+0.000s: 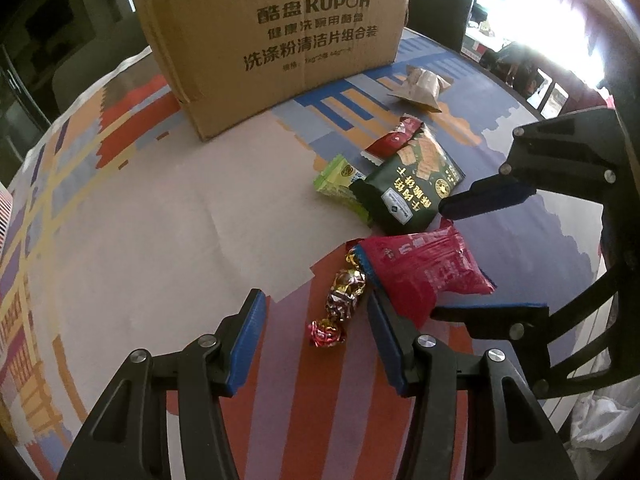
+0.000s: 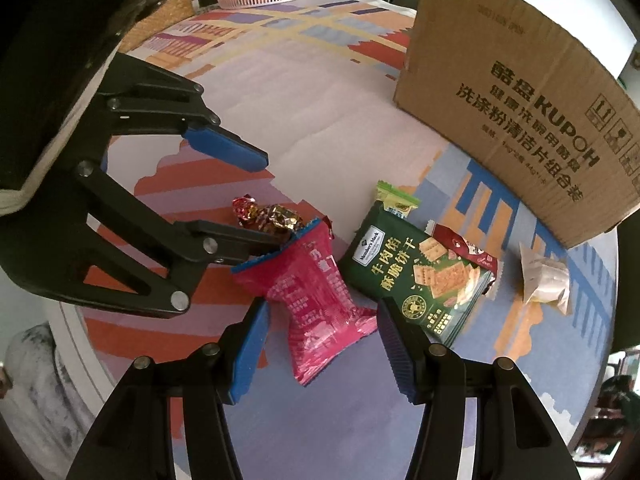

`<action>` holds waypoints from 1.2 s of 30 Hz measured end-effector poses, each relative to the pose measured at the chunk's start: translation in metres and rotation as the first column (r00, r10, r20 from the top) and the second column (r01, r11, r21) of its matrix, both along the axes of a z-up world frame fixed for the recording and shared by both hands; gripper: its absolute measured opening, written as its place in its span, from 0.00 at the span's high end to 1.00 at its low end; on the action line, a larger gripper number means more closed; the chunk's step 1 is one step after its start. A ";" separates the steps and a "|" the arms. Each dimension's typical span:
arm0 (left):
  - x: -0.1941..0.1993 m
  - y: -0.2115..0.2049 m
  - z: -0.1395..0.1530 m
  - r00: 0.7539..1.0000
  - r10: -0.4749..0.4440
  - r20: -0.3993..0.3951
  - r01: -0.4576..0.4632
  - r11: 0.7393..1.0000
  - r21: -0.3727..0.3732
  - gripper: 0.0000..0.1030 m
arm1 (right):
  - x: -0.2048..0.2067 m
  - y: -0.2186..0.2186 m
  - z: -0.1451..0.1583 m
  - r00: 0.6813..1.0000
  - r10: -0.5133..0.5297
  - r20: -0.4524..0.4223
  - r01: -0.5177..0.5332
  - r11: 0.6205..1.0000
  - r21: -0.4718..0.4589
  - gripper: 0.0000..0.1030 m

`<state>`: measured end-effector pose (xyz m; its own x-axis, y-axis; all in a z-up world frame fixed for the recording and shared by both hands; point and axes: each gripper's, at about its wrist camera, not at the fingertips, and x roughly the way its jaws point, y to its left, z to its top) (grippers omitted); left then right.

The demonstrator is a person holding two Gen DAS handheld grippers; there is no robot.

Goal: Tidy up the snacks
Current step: 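Grasp the gold-wrapped candy with the left tool while the right tool grasps the pink bag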

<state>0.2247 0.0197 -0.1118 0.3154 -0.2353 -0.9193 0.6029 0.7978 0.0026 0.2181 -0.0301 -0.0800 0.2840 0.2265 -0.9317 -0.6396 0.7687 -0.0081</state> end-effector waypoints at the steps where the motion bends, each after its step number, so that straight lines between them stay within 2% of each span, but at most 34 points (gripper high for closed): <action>1: 0.001 0.000 -0.001 1.000 0.003 -0.006 -0.003 1.000 -0.008 0.54 | 0.001 -0.001 0.000 1.000 -0.010 0.000 0.010 1.000 0.007 0.46; 4: 0.003 0.000 -0.003 1.000 0.015 -0.023 -0.016 0.999 -0.029 0.60 | 0.004 -0.005 -0.001 0.999 -0.043 0.001 0.043 0.999 0.026 0.52; 9: 0.003 -0.003 -0.002 0.999 0.034 -0.026 -0.035 0.998 -0.053 0.67 | 0.008 -0.011 0.000 0.997 -0.078 -0.009 0.078 0.995 0.061 0.54; 12: 0.004 -0.004 -0.001 0.999 0.042 -0.031 -0.044 0.996 -0.073 0.73 | 0.007 -0.014 0.001 0.995 -0.096 -0.009 0.096 0.992 0.083 0.58; 15: 0.003 -0.007 -0.003 0.998 0.038 -0.053 -0.043 0.994 -0.096 0.83 | 0.005 -0.017 0.003 0.993 -0.114 -0.010 0.115 0.988 0.100 0.61; 19: -0.003 -0.008 0.000 0.997 0.062 -0.043 -0.066 0.994 -0.086 0.83 | 0.001 -0.021 0.004 0.991 -0.131 -0.006 0.130 0.984 0.123 0.67; 26: -0.019 -0.001 0.009 0.986 0.163 -0.025 -0.164 0.983 -0.086 0.84 | -0.008 -0.029 0.006 0.987 -0.158 -0.018 0.159 0.973 0.165 0.69; 30: -0.028 0.006 0.020 0.974 0.227 0.016 -0.224 0.970 -0.093 0.84 | -0.015 -0.034 0.008 0.985 -0.170 -0.018 0.171 0.969 0.179 0.69; 36: -0.040 0.015 0.039 0.949 0.311 0.058 -0.300 0.943 -0.142 0.83 | -0.020 -0.040 0.015 0.982 -0.188 0.006 0.182 0.961 0.206 0.69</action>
